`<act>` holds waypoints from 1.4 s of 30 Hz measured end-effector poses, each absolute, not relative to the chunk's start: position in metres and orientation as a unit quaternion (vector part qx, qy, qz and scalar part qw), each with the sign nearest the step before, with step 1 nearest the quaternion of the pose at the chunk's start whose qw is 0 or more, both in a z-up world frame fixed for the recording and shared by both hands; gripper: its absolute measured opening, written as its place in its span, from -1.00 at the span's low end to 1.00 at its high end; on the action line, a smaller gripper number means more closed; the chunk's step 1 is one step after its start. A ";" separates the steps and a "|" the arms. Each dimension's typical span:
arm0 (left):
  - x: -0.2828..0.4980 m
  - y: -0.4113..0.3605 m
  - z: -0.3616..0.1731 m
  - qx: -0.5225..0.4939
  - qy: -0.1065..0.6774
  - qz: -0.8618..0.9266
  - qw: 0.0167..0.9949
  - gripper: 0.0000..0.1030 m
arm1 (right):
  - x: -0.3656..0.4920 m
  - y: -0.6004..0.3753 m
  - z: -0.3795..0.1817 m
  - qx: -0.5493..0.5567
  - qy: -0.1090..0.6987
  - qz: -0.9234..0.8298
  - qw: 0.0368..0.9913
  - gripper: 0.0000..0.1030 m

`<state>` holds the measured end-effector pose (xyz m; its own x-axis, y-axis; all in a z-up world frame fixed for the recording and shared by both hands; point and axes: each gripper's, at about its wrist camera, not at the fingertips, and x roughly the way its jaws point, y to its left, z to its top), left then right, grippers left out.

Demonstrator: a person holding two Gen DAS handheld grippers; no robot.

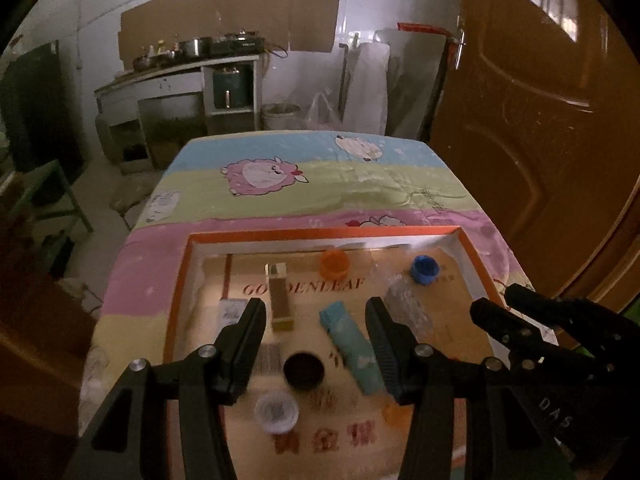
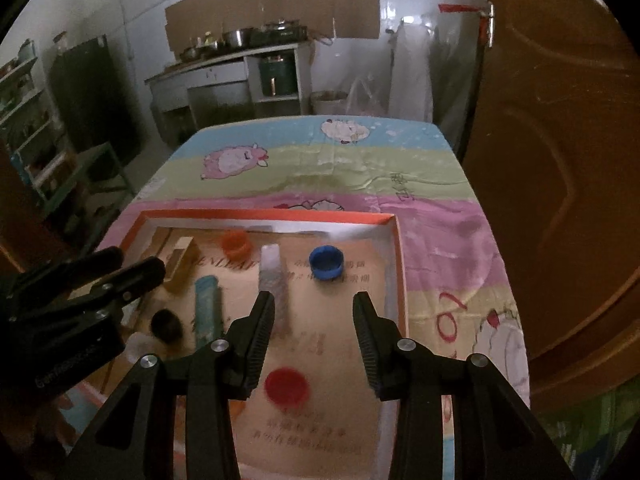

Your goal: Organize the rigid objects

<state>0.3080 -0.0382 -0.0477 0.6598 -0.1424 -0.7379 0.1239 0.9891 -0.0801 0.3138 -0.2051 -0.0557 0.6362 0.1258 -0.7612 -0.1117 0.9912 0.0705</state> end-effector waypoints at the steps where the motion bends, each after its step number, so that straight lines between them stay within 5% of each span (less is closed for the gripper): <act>1: 0.301 -0.036 -0.045 -0.012 0.403 -0.072 0.912 0.00 | 0.310 -0.203 -0.054 0.008 0.420 0.066 0.905 -0.19; 42: 0.112 0.003 0.006 -0.016 0.320 -0.056 0.946 0.00 | 0.099 -0.150 0.018 -0.036 0.304 0.042 0.951 -0.18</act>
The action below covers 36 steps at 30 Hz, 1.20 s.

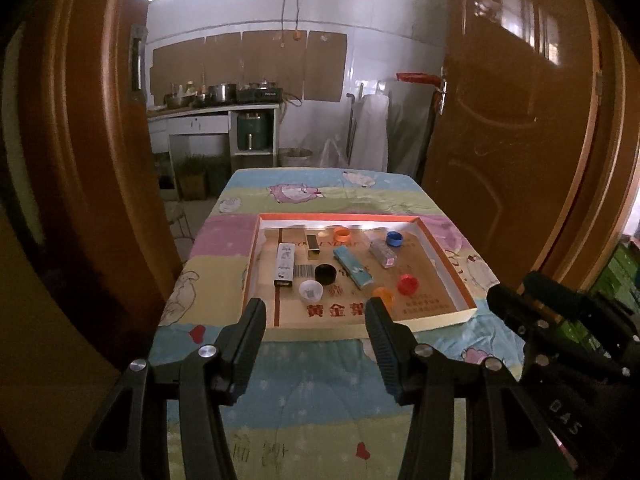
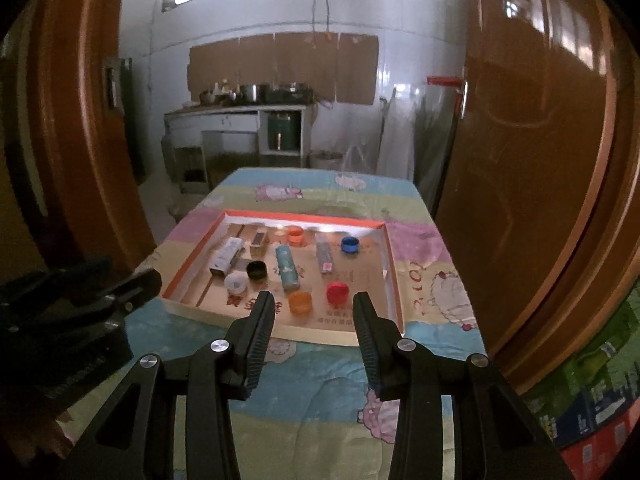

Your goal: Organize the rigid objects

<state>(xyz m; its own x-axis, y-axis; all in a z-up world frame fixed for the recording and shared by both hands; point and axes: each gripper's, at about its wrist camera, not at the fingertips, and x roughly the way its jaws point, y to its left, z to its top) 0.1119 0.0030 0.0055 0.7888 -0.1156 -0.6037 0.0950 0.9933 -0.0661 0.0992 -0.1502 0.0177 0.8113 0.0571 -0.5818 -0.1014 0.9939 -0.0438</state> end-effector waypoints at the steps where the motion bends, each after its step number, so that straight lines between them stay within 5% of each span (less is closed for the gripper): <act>1: 0.108 0.003 0.007 -0.016 0.318 -0.056 0.946 0.00 | 0.095 -0.149 0.019 -0.037 0.299 0.042 0.952 -0.18; 6: 0.082 0.003 0.015 -0.023 0.297 -0.057 0.953 0.00 | 0.067 -0.148 0.024 -0.035 0.274 0.033 0.960 -0.06; 36: -0.040 -0.004 0.016 -0.022 0.265 -0.041 0.963 0.00 | -0.058 -0.153 0.026 -0.027 0.222 0.018 0.974 -0.05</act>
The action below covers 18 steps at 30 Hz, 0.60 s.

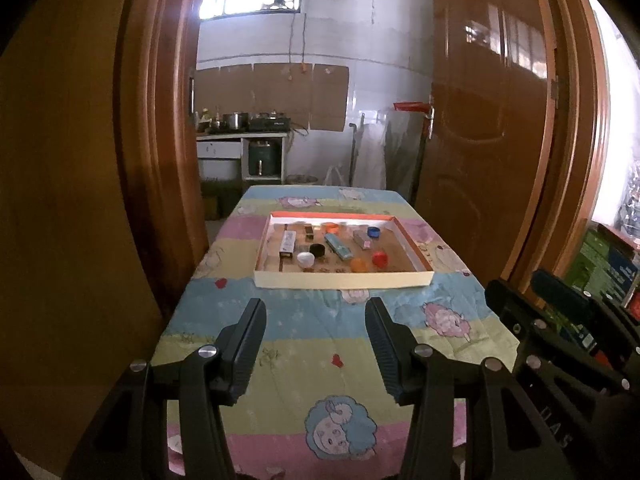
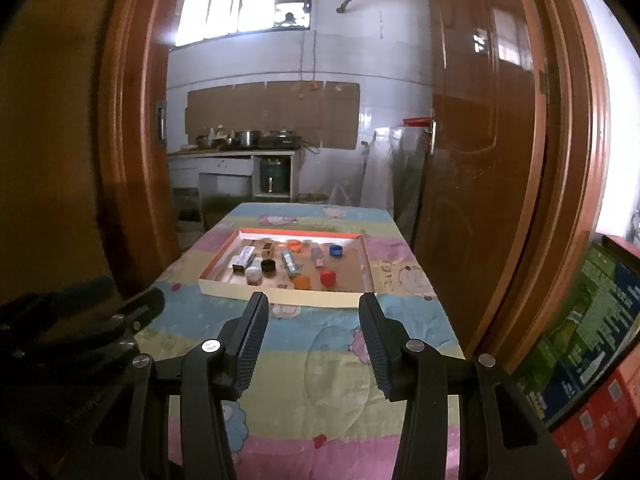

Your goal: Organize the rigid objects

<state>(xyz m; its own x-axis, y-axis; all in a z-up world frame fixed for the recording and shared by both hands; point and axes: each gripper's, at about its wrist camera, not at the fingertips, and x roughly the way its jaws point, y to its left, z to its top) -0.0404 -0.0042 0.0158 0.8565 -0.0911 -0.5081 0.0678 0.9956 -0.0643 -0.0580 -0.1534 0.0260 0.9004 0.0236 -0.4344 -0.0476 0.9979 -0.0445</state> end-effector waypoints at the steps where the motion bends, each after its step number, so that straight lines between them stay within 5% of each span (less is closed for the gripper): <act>1: -0.042 -0.004 0.015 -0.021 0.265 -0.040 0.963 0.00 | -0.058 -0.153 0.026 -0.027 0.223 0.019 0.974 -0.05; 18: -0.055 -0.003 0.012 -0.018 0.252 -0.010 0.967 0.00 | -0.074 -0.154 0.021 -0.020 0.216 0.018 0.976 -0.05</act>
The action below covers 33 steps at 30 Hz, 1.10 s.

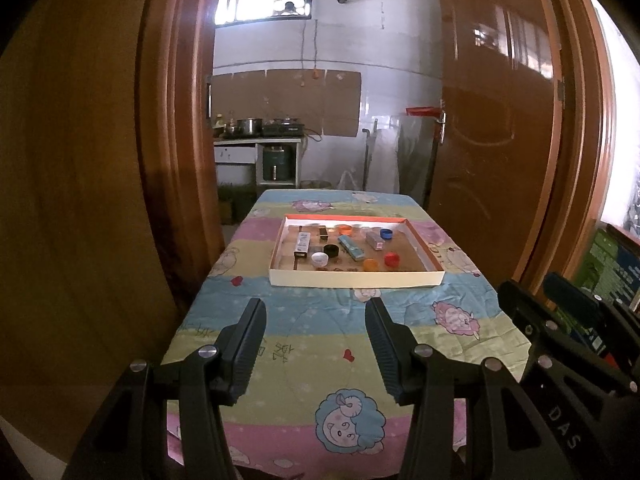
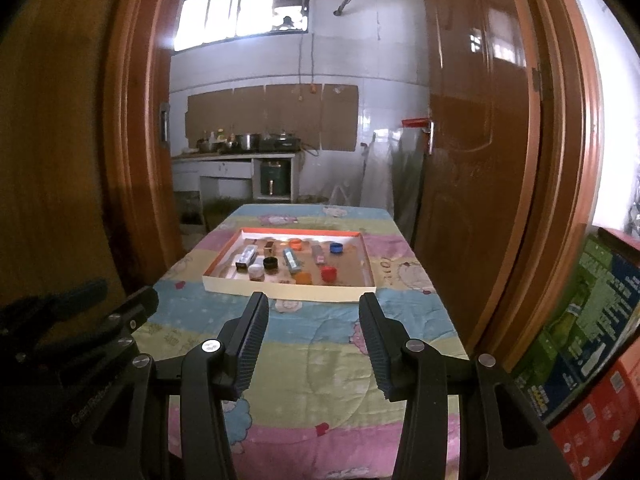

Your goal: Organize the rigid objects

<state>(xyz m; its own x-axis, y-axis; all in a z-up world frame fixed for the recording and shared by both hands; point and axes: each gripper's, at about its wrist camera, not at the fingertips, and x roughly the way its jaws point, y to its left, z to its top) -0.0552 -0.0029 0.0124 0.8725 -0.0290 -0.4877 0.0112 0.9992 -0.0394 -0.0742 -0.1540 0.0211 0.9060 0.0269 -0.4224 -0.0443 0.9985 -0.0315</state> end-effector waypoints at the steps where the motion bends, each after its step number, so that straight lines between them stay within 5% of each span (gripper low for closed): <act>1: -0.055 -0.003 0.012 -0.018 0.252 -0.006 0.968 0.00 | -0.075 -0.154 0.021 -0.020 0.215 0.019 0.976 -0.05; 33: -0.060 -0.006 0.013 0.003 0.241 0.000 0.971 0.00 | -0.081 -0.145 0.022 -0.036 0.206 0.025 0.977 -0.05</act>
<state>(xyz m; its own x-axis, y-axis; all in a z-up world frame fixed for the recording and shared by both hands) -0.0595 -0.0056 0.0126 0.8838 0.0010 -0.4679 0.0020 1.0000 0.0061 -0.0811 -0.1453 0.0221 0.9136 0.0347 -0.4052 -0.0645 0.9961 -0.0601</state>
